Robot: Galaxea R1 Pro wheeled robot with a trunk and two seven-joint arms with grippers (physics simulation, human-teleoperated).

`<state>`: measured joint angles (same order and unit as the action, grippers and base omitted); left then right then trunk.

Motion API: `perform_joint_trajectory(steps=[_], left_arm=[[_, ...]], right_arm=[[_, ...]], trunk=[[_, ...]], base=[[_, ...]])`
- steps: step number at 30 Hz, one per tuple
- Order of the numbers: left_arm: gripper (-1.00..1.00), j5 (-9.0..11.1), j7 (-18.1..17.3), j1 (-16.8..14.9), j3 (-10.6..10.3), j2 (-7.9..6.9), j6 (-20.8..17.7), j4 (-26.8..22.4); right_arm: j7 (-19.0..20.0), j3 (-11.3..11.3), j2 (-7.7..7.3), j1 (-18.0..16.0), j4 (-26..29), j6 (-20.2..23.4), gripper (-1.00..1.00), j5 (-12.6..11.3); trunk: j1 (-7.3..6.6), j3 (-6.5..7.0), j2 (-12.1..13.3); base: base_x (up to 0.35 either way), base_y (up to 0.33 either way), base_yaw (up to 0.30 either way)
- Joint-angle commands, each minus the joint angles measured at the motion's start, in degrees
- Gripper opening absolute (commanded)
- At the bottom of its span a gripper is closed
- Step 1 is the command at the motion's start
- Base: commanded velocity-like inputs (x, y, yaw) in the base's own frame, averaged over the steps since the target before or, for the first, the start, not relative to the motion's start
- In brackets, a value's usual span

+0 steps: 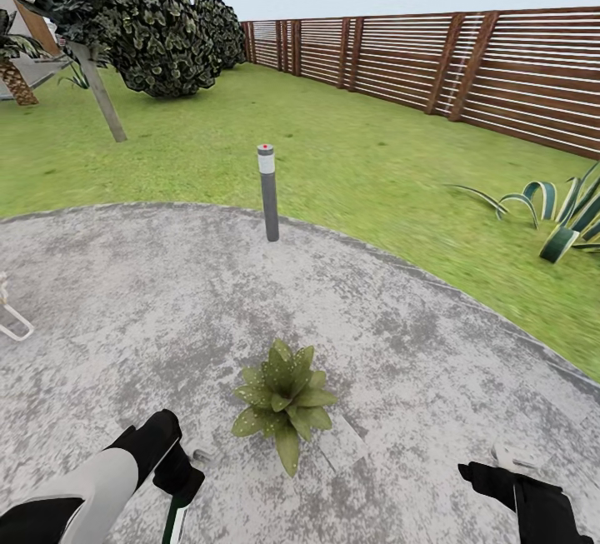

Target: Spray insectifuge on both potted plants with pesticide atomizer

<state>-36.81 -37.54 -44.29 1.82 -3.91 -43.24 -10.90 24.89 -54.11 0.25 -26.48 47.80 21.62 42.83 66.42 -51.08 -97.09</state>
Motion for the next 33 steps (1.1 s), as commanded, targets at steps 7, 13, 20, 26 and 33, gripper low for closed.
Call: perform_joint_trajectory(steps=[7, 13, 20, 26, 33], left_arm=[[-1.00, -0.5, -0.4, 0.0, 0.2, 0.03, -0.2, -0.1], [-1.00, -0.5, -0.4, 0.0, 0.2, 0.02, -0.2, -0.1], [-1.00, -0.5, -0.4, 0.0, 0.2, -0.04, -0.2, -0.1], [-1.00, -0.5, -0.4, 0.0, 0.2, -0.05, -0.2, -0.1], [-1.00, -0.5, -0.4, 0.0, 0.2, -0.05, -0.2, -0.1]], right_arm=[[0.5, -0.2, 0.02, -0.1, 0.1, 0.1, 1.00, 0.5], [0.5, -0.2, 0.05, -0.1, 0.1, 0.1, 1.00, 0.5], [0.5, -0.2, 0.02, -0.1, 0.1, 0.1, 1.00, 0.5], [0.5, -0.2, 0.02, -0.1, 0.1, 0.1, 1.00, 0.5], [0.5, -0.2, 0.02, -0.1, 0.1, 0.1, 1.00, 0.5]], trunk=[[0.00, -0.04, 0.0], [0.00, -0.04, 0.0], [0.00, -0.04, 0.0], [0.00, -0.04, 0.0], [0.00, -0.04, 0.0]], base=[[0.000, 0.000, 0.000], [0.000, 0.000, 0.000], [0.000, 0.000, 0.000], [0.000, 0.000, 0.020], [0.000, 0.000, 0.211]])
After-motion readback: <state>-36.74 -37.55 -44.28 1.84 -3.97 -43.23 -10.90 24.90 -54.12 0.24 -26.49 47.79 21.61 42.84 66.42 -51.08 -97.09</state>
